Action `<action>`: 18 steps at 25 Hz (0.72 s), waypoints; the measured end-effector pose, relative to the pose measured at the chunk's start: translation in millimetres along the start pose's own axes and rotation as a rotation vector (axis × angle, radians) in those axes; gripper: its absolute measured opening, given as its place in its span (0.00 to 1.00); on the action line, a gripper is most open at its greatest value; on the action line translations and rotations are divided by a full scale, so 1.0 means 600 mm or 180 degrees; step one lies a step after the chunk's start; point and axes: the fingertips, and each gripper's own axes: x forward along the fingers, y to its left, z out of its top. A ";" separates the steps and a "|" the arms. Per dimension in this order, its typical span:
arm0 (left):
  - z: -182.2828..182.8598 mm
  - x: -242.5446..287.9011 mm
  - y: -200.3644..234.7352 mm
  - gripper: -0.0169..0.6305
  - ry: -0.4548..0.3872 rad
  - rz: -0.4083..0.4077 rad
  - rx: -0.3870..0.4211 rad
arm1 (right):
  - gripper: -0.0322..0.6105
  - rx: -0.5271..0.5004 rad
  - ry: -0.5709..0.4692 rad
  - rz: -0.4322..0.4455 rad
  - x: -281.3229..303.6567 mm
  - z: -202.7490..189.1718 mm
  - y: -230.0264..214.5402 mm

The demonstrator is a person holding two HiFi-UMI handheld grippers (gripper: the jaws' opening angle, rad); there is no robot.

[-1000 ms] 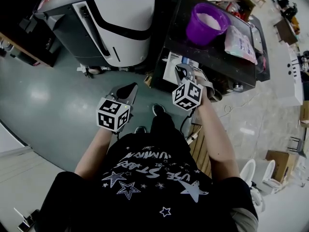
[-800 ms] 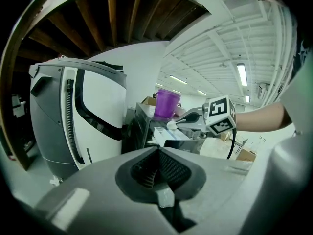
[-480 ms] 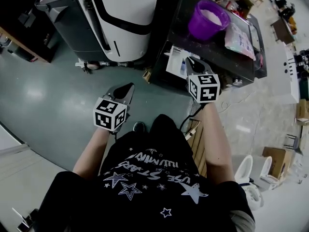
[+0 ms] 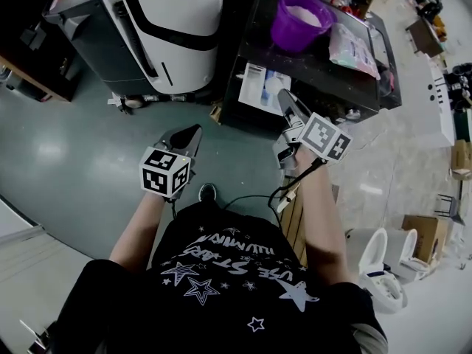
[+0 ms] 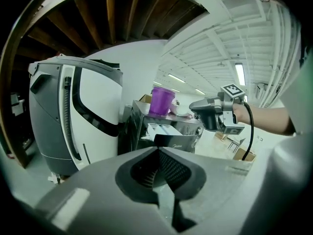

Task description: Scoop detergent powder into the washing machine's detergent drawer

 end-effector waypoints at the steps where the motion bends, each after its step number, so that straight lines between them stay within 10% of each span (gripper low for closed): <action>1: -0.002 0.002 -0.010 0.03 0.0007 0.0001 0.0006 | 0.11 0.0086 -0.0010 0.0027 -0.013 -0.003 -0.003; 18: -0.051 -0.016 -0.267 0.03 0.0075 -0.0056 0.0233 | 0.11 0.0585 -0.0119 0.0327 -0.285 -0.057 -0.051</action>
